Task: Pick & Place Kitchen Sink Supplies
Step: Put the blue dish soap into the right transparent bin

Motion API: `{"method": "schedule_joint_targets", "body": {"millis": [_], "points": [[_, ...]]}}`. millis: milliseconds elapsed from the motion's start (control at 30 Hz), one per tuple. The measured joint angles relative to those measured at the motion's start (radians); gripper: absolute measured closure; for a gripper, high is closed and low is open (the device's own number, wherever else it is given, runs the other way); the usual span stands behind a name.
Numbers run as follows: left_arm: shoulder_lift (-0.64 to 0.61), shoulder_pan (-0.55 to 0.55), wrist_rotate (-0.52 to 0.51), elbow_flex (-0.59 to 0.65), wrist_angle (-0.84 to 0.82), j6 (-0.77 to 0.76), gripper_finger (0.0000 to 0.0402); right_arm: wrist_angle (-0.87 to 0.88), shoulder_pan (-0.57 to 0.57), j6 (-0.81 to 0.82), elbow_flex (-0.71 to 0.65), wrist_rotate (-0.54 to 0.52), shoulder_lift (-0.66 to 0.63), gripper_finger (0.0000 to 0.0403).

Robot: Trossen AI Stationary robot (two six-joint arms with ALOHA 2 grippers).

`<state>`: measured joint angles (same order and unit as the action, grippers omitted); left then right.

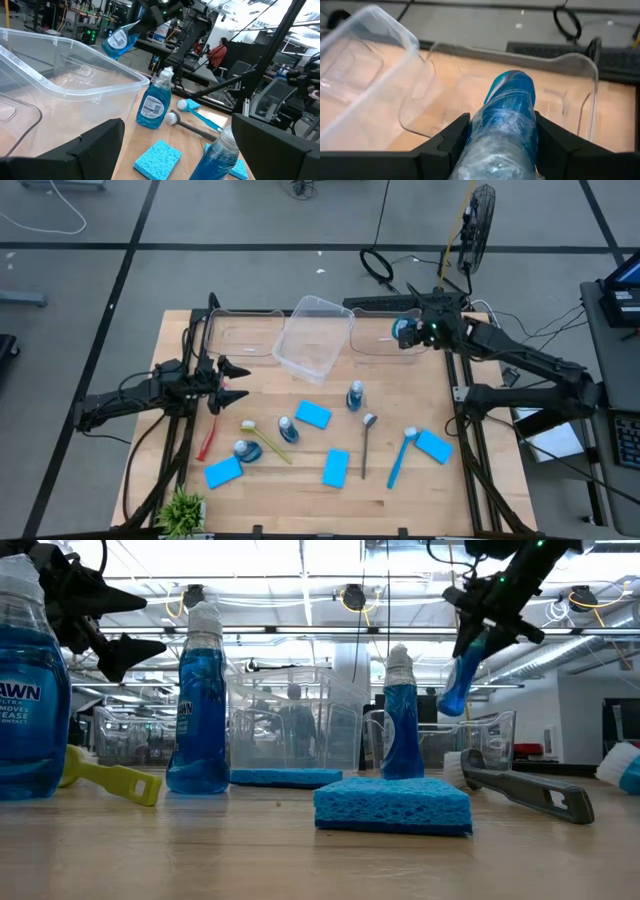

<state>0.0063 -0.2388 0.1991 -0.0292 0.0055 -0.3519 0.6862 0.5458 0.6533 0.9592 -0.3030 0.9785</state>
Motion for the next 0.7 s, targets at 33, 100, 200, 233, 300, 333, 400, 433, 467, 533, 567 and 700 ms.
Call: {"method": "schedule_joint_targets", "body": {"millis": [33,100,200,233,300,333,400,433,467,533,567,700], "points": [[0.0,0.0,-0.002,0.0,0.0,0.0,0.0036,-0.002,0.015,-0.007,0.0,0.021,0.01,0.0241],[0.0,0.0,-0.011,0.0,0.0,0.0,0.0036,-0.01,0.043,-0.018,0.0,0.065,0.032,0.0241],[0.0,0.0,-0.027,0.0,0.0,-0.001,0.0036,-0.005,0.087,-0.048,0.0,0.122,0.065,0.0241],[0.0,0.0,-0.031,0.0,0.0,0.0,0.0036,-0.004,0.1,-0.057,0.0,0.134,0.078,0.0241],[0.0,0.0,-0.038,0.0,0.0,0.001,0.0036,0.015,0.128,-0.079,0.01,0.155,0.102,0.0241],[0.0,0.0,-0.044,0.0,0.0,0.0,0.0036,0.026,0.14,-0.097,0.019,0.154,0.114,0.0241],[0.0,0.0,-0.054,0.0,0.0,0.001,0.0036,0.044,0.161,-0.133,0.049,0.151,0.14,0.0241],[0.0,0.0,-0.06,0.0,0.0,0.002,0.0036,0.05,0.171,-0.15,0.066,0.151,0.153,0.0241],[0.0,0.0,-0.067,0.0,0.0,0.003,0.0036,0.06,0.18,-0.169,0.085,0.151,0.166,0.0241],[0.0,0.0,-0.077,0.0,0.0,0.003,0.0036,0.08,0.196,-0.203,0.117,0.151,0.194,0.0241],[0.0,0.0,-0.078,0.0,0.0,0.003,0.0036,0.087,0.202,-0.217,0.131,0.153,0.207,0.0241],[0.0,0.0,-0.08,0.0,0.0,0.008,0.0036,0.12,0.23,-0.27,0.167,0.177,0.264,0.0241]]}}
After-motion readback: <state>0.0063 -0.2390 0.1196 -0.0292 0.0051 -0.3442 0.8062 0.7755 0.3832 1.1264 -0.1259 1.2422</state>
